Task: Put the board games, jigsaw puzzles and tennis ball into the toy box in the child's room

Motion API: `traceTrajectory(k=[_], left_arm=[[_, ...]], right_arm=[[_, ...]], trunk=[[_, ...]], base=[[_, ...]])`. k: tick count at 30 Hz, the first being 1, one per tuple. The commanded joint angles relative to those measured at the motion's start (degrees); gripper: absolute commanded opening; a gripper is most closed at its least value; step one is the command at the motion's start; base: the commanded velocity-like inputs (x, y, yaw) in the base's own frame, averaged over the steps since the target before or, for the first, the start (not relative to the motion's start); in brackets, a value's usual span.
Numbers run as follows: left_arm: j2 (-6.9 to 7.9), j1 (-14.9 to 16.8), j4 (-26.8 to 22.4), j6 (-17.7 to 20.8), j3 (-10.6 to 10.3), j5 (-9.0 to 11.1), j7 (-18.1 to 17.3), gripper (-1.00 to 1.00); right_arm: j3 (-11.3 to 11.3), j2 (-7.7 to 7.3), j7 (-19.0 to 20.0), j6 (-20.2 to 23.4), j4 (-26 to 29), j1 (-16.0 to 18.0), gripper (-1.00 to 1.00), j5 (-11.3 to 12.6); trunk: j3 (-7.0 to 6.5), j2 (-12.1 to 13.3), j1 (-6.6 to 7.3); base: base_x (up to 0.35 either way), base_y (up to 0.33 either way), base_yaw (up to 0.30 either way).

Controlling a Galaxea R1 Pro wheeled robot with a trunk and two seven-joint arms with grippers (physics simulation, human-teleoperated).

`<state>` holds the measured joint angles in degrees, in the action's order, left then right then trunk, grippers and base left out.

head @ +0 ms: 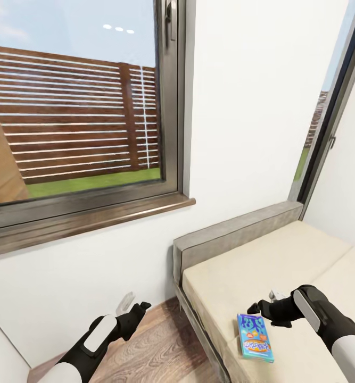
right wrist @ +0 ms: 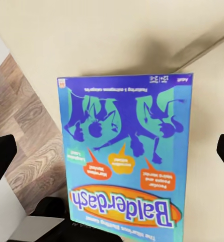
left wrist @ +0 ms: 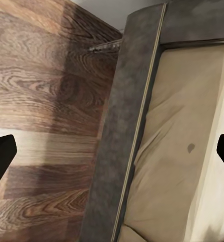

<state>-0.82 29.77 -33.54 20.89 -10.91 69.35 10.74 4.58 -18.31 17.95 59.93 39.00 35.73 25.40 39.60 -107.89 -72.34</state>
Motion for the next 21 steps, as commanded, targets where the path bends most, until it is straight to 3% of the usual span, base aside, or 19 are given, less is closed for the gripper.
traceTrajectory(k=[1,12,21], left_arm=[[0.03,0.0,-0.1,0.0,-0.2,0.6,0.5,1.0],[0.03,0.0,-0.1,0.0,-0.2,0.6,0.5,1.0],[0.03,0.0,-0.1,0.0,-0.2,0.6,0.5,1.0]], right_arm=[[0.2,-0.06,0.6,0.1,0.0,0.0,1.0,-0.5],[0.2,-0.06,0.6,0.1,0.0,0.0,1.0,-0.6],[0.2,-0.06,0.6,0.1,0.0,0.0,1.0,-0.6]], trunk=[[0.24,-0.4,-0.22],[2.22,-4.9,-2.64],[2.22,-4.9,-2.64]], base=[[0.0,0.0,0.0],[0.0,0.0,0.0],[0.0,0.0,0.0]])
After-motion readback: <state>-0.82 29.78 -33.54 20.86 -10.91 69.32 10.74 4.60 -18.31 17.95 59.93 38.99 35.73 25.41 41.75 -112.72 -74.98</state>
